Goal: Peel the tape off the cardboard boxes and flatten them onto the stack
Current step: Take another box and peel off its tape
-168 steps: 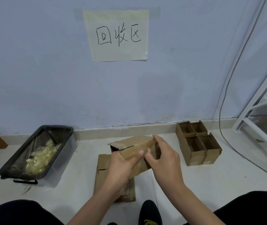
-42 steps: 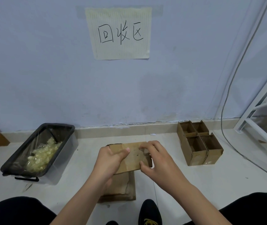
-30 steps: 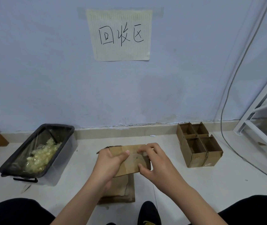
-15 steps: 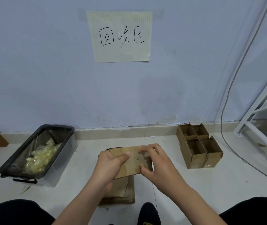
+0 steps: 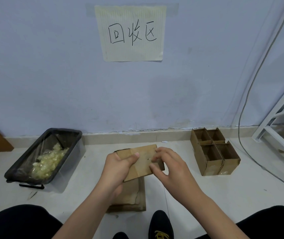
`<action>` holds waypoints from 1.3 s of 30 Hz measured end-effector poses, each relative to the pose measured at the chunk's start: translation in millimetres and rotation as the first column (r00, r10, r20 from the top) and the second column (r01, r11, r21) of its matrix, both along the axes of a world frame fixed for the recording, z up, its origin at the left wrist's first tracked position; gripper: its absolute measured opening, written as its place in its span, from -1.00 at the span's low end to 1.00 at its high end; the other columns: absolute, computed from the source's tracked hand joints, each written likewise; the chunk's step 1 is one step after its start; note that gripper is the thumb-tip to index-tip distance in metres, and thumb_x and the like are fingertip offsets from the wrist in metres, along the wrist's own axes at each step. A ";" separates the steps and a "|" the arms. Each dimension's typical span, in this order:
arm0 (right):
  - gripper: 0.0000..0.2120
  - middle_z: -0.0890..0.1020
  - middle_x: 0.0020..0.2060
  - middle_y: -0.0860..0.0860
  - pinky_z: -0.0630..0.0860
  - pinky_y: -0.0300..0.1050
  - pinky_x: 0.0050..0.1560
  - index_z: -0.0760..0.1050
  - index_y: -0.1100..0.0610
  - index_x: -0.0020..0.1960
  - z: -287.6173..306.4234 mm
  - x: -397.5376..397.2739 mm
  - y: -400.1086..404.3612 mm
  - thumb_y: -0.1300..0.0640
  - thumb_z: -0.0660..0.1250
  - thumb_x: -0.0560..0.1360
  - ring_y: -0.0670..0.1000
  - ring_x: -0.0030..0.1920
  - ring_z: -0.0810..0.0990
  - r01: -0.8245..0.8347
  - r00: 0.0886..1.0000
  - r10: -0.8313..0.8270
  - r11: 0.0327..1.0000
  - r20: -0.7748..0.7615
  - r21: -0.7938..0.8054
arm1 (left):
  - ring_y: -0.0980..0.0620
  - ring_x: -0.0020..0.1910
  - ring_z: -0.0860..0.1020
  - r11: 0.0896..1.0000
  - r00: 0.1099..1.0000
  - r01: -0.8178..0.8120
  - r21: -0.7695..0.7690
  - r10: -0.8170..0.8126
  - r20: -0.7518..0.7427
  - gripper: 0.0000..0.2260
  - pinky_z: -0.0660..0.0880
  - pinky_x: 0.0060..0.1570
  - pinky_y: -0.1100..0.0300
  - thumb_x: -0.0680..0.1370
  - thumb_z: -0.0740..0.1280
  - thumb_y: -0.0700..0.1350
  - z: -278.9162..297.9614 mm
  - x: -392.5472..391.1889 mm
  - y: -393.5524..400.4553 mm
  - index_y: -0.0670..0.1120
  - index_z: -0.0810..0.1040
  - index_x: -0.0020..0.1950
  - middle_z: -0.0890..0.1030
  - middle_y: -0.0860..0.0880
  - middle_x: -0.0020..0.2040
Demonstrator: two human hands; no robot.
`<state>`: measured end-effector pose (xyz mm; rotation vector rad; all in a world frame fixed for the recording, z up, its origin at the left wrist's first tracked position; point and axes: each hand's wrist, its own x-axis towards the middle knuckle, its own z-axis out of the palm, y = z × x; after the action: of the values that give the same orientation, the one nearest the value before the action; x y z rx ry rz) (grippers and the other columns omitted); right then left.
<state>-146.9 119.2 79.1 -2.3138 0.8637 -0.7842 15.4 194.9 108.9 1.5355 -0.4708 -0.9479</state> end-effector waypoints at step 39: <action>-0.81 0.50 0.05 -0.16 0.39 -0.49 -0.01 0.65 0.04 0.14 8.7 -4.7 -13.4 0.19 0.30 0.62 -0.23 -0.02 0.52 0.021 0.999 -0.020 0.999 -0.044 0.030 | -0.08 -0.11 0.73 0.996 0.999 0.046 0.072 -0.048 0.018 -0.92 0.63 -0.18 0.10 0.55 0.47 -0.20 -1.2 7.4 0.1 -0.17 0.69 0.03 0.75 -0.09 -0.12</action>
<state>-151.6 105.8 87.8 -2.3063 0.9137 -0.7266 22.8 195.0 107.7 1.6052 -0.4933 -0.9964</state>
